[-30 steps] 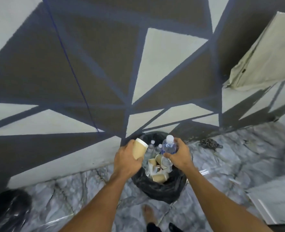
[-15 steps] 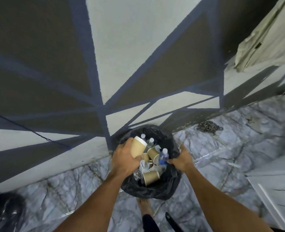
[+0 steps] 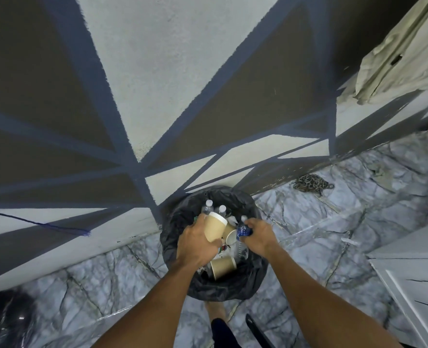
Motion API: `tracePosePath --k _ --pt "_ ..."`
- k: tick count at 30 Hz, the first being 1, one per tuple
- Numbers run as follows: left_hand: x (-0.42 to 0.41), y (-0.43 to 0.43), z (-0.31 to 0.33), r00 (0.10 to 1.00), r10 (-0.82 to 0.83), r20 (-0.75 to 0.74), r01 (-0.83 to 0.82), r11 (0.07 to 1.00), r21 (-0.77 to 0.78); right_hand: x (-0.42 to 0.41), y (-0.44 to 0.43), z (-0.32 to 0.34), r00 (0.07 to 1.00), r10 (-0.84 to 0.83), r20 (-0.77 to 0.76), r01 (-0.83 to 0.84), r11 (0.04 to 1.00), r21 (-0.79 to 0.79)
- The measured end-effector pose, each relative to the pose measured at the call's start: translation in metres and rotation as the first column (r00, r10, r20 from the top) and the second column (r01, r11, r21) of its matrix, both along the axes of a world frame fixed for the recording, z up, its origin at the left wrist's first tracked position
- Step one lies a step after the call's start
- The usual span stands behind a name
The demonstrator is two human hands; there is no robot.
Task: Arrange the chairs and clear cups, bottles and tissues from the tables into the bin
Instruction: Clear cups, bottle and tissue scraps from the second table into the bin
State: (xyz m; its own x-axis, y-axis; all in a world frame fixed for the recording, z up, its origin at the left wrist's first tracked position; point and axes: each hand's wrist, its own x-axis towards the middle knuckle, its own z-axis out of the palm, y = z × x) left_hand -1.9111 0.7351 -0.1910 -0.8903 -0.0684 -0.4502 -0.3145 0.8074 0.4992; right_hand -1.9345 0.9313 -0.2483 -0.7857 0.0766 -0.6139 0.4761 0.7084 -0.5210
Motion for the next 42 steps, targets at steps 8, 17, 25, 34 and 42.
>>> tracePosePath --k 8,17,25,34,42 --pt "0.018 -0.004 -0.008 1.0 0.011 -0.02 -0.01 1.0 0.019 0.014 0.008 -0.002 1.0 -0.018 0.009 0.017 1.0 0.021" --pt "0.061 -0.062 0.005 0.975 0.214 -0.068 -0.21 0.976 0.054 0.022 -0.065 0.018 0.962 0.273 -0.027 -0.271 0.961 0.058" --pt "0.163 -0.18 0.053 0.812 0.544 -0.212 -0.552 0.834 0.027 0.075 -0.25 0.082 0.652 0.705 -0.277 -0.732 0.681 0.01" --pt "0.426 -0.281 0.114 0.428 0.762 -0.486 -0.878 0.478 -0.024 0.301 -0.439 0.156 0.152 0.795 -0.587 -0.986 0.16 -0.038" --pt "0.666 -0.281 0.146 0.068 0.79 -0.61 -0.997 0.037 -0.063 0.541 -0.503 0.196 -0.196 0.674 -0.712 -0.958 -0.288 -0.009"
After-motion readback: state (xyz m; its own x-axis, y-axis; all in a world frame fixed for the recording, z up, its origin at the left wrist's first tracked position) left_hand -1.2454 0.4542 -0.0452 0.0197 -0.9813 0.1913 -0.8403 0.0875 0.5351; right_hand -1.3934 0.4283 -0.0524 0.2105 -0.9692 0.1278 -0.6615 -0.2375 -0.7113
